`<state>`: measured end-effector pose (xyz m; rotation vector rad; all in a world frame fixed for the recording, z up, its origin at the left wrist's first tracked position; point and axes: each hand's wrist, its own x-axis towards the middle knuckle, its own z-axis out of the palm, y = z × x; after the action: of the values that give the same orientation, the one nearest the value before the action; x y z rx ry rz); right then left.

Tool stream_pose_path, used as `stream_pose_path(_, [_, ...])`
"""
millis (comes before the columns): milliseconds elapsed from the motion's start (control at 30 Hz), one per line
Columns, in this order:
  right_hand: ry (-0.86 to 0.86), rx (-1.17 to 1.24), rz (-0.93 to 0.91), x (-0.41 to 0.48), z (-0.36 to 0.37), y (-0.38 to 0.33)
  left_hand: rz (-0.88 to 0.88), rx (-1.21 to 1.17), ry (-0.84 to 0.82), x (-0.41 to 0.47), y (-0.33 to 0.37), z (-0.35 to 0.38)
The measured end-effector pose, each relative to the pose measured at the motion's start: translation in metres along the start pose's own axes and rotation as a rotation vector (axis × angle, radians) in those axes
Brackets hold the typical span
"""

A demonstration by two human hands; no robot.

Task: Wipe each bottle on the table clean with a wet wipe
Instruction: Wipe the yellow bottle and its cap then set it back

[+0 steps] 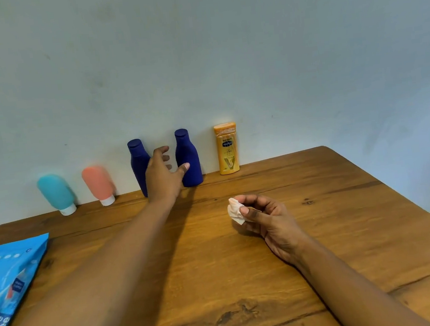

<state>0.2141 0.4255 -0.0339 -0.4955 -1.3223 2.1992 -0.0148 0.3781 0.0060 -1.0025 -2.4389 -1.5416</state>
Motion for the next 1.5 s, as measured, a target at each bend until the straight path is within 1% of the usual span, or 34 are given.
stream_pose_path(67, [0.016, -0.002, -0.001, -0.001, -0.002, 0.0, 0.15, 0.036, 0.093, -0.009, 0.005, -0.009])
stream_pose_path(133, [0.046, 0.0, -0.015, -0.002, -0.008, -0.003, 0.334, 0.103, 0.102, -0.003, 0.021, -0.019])
stream_pose_path(167, [0.065, 0.013, -0.026, -0.001, -0.013, -0.006, 0.419, 0.162, 0.062, 0.007, 0.033, -0.024])
stream_pose_path(233, [0.104, 0.053, -0.055, 0.003, -0.023, -0.011, 0.572, 0.361, -0.091, 0.033, 0.061, -0.029])
stream_pose_path(367, [0.145, 0.092, -0.084, 0.012, -0.038, -0.018, 0.913, 0.973, -0.462, 0.082, 0.111, -0.019])
stream_pose_path(433, [0.119, 0.083, -0.063, 0.018, -0.041, -0.018, 1.067, 1.237, -0.55, 0.095, 0.125, -0.004])
stream_pose_path(500, [0.095, 0.064, -0.049, 0.025, -0.044, -0.019, 1.211, 1.404, -0.575, 0.102, 0.133, 0.012])
stream_pose_path(633, [0.086, 0.058, -0.061, 0.034, -0.049, -0.021, 1.423, 1.531, -0.583, 0.106, 0.14, 0.04])
stream_pose_path(767, [0.061, 0.066, -0.059, 0.037, -0.051, -0.02, 1.523, 1.591, -0.599, 0.11, 0.145, 0.052])
stream_pose_path(834, [0.053, 0.066, -0.057, 0.036, -0.051, -0.021, 1.53, 1.606, -0.62, 0.111, 0.147, 0.053])
stream_pose_path(934, [0.061, 0.052, -0.065, 0.035, -0.052, -0.021, 1.457, 1.544, -0.642, 0.108, 0.15, 0.049])
stream_pose_path(1000, [0.091, 0.057, -0.08, 0.033, -0.052, -0.023, 1.351, 1.437, -0.658, 0.1, 0.149, 0.039])
stream_pose_path(1134, [0.183, 0.134, -0.147, 0.013, -0.047, -0.029, 1.049, 1.134, -0.703, 0.064, 0.138, 0.001])
stream_pose_path(1234, [0.227, 0.235, -0.221, -0.018, -0.048, -0.028, 0.831, 0.814, -0.694, 0.012, 0.117, -0.039])
stream_pose_path(1300, [0.246, 0.297, -0.256, -0.044, -0.049, -0.026, 0.716, 0.63, -0.666, -0.036, 0.099, -0.068])
stream_pose_path(1400, [0.258, 0.324, -0.303, -0.086, -0.042, -0.019, 0.569, 0.471, -0.645, -0.114, 0.07, -0.105])
stream_pose_path(1500, [0.26, 0.235, -0.297, -0.122, -0.017, -0.014, 0.431, 0.363, -0.631, -0.18, 0.051, -0.136])
